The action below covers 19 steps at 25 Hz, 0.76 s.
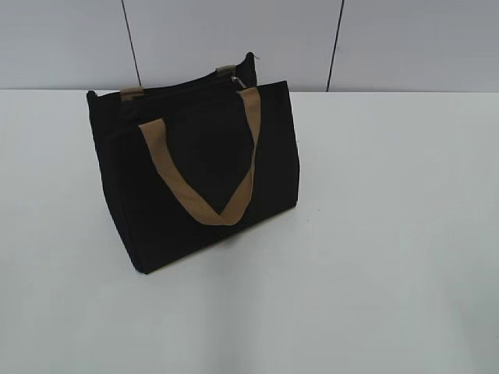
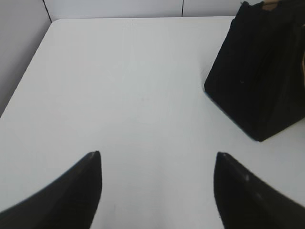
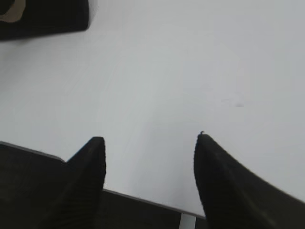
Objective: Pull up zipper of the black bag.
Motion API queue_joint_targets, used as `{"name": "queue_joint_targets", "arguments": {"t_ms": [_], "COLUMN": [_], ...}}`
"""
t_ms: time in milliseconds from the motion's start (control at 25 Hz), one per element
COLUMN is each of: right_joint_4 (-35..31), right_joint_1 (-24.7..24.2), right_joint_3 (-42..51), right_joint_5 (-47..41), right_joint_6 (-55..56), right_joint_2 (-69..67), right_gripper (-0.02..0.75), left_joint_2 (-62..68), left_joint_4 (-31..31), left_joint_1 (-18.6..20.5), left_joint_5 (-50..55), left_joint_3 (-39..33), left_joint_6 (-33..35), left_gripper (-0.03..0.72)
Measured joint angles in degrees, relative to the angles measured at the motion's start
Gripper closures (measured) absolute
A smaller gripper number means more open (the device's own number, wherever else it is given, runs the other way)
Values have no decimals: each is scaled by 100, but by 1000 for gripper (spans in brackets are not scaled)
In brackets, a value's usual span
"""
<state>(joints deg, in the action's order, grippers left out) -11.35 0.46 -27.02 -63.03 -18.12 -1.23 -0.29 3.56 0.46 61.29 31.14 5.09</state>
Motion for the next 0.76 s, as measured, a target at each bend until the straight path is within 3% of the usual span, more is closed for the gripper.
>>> {"name": "queue_joint_targets", "arguments": {"t_ms": [760], "right_joint_4": [11], "right_joint_1": [0], "right_joint_3": [17], "right_joint_5": [0], "right_joint_6": [0], "right_joint_2": [166], "right_gripper": [288], "left_joint_2": [-5], "left_joint_4": [4], "left_joint_1": [0], "left_joint_5": [-7], "left_joint_3": [0], "left_joint_6": [0], "left_gripper": [165]}}
